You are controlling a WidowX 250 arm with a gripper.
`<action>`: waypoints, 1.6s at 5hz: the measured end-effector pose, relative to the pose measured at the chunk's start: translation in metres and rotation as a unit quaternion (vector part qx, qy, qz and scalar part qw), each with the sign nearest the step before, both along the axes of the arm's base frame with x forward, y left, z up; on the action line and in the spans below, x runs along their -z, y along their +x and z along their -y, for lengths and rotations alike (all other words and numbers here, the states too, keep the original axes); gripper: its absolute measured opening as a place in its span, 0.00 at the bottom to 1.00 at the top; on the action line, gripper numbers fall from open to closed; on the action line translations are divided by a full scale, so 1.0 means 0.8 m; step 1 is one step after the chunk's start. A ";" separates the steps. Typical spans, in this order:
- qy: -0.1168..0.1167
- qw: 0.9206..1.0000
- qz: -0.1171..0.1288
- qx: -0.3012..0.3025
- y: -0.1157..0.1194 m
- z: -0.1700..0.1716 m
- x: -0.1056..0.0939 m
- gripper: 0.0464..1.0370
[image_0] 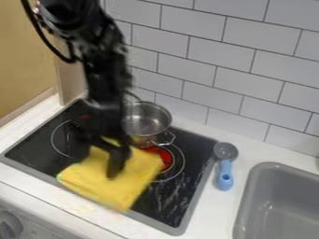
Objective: Move the yellow cloth to the lower left side of the burner
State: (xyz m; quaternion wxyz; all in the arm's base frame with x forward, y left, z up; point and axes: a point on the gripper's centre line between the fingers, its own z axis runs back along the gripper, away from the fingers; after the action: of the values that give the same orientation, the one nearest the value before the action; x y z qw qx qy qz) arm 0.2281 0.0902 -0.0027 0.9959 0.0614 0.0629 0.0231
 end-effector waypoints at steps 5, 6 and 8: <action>0.004 0.999 -0.046 -0.019 -0.047 -0.104 -0.011 0.96; -0.009 0.998 -0.051 0.022 -0.050 -0.095 -0.013 0.96; -0.019 0.999 -0.027 0.037 -0.044 -0.069 -0.039 0.96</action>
State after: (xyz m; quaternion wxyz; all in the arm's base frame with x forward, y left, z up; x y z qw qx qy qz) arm 0.1931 0.1457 0.0284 0.9949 0.0453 0.0884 -0.0165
